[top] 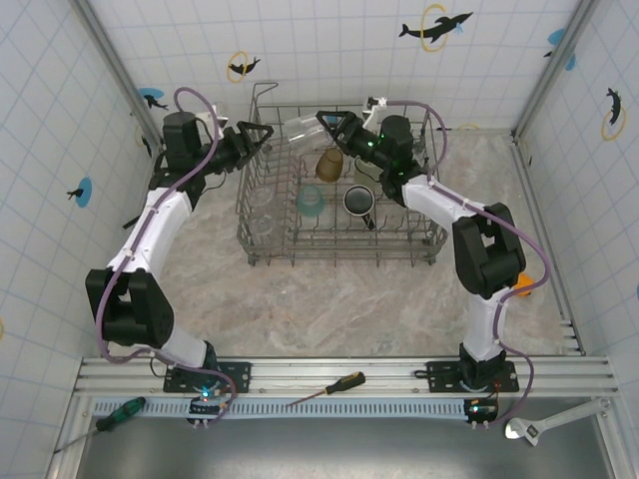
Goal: Load the cups into the dish rack
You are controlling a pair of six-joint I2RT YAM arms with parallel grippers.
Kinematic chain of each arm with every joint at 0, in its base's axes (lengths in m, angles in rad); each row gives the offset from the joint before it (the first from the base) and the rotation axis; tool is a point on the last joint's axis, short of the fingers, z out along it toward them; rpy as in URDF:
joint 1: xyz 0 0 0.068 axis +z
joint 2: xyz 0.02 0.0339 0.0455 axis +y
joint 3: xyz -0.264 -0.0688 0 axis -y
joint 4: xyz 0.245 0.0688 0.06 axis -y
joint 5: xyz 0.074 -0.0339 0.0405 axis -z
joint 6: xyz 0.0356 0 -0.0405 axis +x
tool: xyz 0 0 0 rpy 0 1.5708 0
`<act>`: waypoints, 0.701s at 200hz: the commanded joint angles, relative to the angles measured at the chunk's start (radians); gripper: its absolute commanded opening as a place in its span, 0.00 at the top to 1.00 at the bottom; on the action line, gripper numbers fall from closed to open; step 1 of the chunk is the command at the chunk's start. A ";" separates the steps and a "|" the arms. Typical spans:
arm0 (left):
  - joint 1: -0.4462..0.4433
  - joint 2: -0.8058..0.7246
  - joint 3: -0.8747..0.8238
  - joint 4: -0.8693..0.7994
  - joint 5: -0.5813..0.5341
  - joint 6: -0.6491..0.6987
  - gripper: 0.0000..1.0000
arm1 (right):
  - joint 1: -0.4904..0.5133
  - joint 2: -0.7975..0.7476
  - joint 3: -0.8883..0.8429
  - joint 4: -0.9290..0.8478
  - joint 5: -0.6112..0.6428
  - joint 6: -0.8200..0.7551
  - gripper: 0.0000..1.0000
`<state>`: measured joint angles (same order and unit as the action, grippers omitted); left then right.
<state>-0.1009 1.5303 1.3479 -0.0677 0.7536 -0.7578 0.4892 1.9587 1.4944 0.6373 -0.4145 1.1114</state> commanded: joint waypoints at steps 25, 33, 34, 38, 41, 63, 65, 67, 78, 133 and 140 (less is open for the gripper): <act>0.076 -0.055 0.039 -0.125 -0.093 0.071 0.16 | 0.047 0.025 0.141 -0.114 0.071 -0.155 0.53; 0.093 -0.061 0.029 -0.124 -0.094 0.065 0.15 | 0.053 0.033 0.158 -0.142 0.080 -0.181 0.53; 0.096 -0.063 0.029 -0.124 -0.094 0.063 0.15 | 0.054 0.033 0.160 -0.146 0.082 -0.185 0.53; 0.101 -0.066 0.023 -0.122 -0.096 0.061 0.15 | 0.057 0.037 0.169 -0.160 0.086 -0.197 0.53; 0.109 -0.067 0.020 -0.120 -0.096 0.060 0.14 | 0.060 0.039 0.177 -0.171 0.091 -0.205 0.53; 0.151 -0.085 -0.008 -0.118 -0.118 0.056 0.11 | 0.079 0.062 0.231 -0.246 0.122 -0.280 0.53; 0.154 -0.086 -0.010 -0.117 -0.121 0.056 0.11 | 0.080 0.064 0.236 -0.253 0.124 -0.286 0.53; 0.158 -0.087 -0.013 -0.117 -0.125 0.057 0.11 | 0.082 0.066 0.242 -0.261 0.128 -0.293 0.53; 0.178 -0.096 -0.033 -0.118 -0.146 0.058 0.11 | 0.092 0.083 0.276 -0.302 0.140 -0.335 0.54; 0.228 -0.091 -0.126 -0.093 -0.189 0.074 0.10 | 0.138 0.162 0.422 -0.451 0.195 -0.519 0.54; 0.230 -0.086 -0.132 -0.093 -0.191 0.080 0.10 | 0.145 0.174 0.441 -0.469 0.207 -0.545 0.54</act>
<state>0.1219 1.4403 1.2381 -0.1715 0.5850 -0.7097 0.6098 2.1002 1.8370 0.2180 -0.2474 0.6918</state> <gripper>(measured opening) 0.897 0.677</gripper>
